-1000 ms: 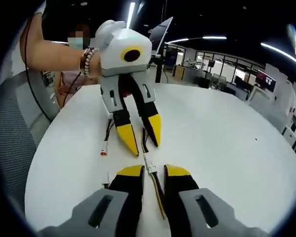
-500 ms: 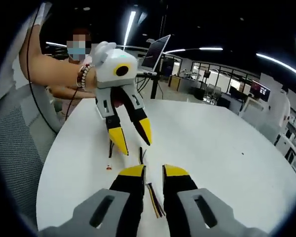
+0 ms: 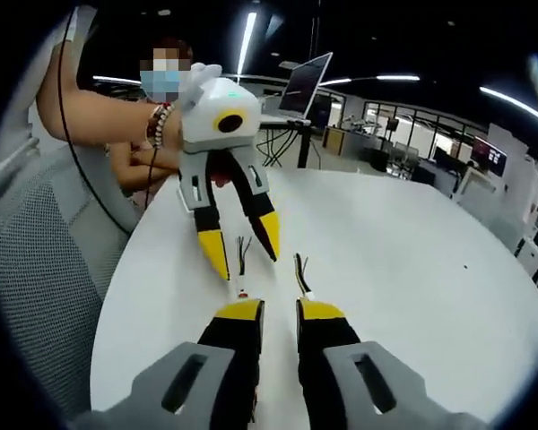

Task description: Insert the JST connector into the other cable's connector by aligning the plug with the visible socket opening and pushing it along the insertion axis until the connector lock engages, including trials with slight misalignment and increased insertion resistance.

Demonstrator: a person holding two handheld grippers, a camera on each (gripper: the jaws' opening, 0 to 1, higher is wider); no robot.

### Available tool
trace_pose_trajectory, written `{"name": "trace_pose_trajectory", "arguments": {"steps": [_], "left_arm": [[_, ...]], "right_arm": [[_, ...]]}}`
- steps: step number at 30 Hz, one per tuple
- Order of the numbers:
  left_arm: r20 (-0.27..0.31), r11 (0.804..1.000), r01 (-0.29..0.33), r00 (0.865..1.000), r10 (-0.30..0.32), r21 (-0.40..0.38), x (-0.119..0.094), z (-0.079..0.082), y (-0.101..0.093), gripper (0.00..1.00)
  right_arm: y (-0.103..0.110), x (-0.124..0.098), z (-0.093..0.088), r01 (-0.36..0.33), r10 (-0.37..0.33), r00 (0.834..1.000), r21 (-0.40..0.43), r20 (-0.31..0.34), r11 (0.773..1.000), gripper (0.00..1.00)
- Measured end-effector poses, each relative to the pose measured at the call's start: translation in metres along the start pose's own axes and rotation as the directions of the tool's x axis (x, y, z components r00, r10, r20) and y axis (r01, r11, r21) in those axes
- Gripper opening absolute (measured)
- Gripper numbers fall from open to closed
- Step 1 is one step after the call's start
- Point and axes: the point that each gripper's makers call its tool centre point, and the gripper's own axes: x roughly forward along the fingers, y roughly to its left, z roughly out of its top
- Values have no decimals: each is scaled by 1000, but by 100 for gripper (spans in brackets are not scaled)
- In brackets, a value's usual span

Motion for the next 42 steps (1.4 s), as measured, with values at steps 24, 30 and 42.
{"name": "trace_pose_trajectory", "arguments": {"steps": [24,30,42], "left_arm": [[22,997,78,997,-77,-19,0,-18,-12,26],[26,996,89,996,-89,-18,0,-18,-16,28],[17,998,63,998,-63,24,2,-18,-12,18]], "right_arm": [[22,5,-31,-74,75,991,10,-113,997,12],[24,4,-34,-79,81,990,17,-118,997,12],[23,5,-35,-72,71,990,-5,-122,997,11]]}}
